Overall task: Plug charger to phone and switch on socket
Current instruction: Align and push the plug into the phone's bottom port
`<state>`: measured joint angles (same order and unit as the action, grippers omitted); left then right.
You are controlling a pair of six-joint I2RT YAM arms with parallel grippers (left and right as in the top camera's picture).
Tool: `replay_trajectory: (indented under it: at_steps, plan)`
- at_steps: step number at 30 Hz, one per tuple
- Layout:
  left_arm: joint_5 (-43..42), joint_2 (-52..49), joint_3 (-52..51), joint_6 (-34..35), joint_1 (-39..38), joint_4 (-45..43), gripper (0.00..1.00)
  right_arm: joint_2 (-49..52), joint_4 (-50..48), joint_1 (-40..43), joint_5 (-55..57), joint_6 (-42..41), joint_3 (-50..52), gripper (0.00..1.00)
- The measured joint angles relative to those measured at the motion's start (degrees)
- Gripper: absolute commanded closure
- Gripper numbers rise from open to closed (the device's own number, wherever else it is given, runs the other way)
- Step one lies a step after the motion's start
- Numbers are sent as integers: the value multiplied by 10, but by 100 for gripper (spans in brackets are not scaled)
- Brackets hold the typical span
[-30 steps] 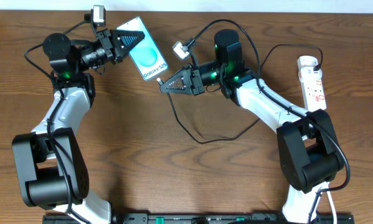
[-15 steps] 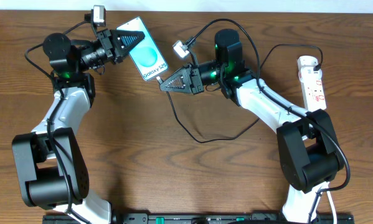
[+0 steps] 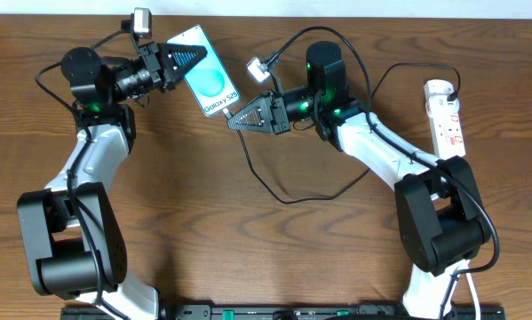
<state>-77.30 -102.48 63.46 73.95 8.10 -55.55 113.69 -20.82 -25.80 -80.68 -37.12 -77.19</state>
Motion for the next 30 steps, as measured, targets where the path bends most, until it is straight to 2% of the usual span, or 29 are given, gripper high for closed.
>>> replay_trajectory:
  at_steps: [17, 30]
  plan:
    - [-3, 0, 0, 0, 0, 0, 92, 0, 0, 0, 3, -1, 0, 99]
    - [2, 0, 0, 0, 2, -1, 93, 0, -23, 0, 12, -34, 0, 99]
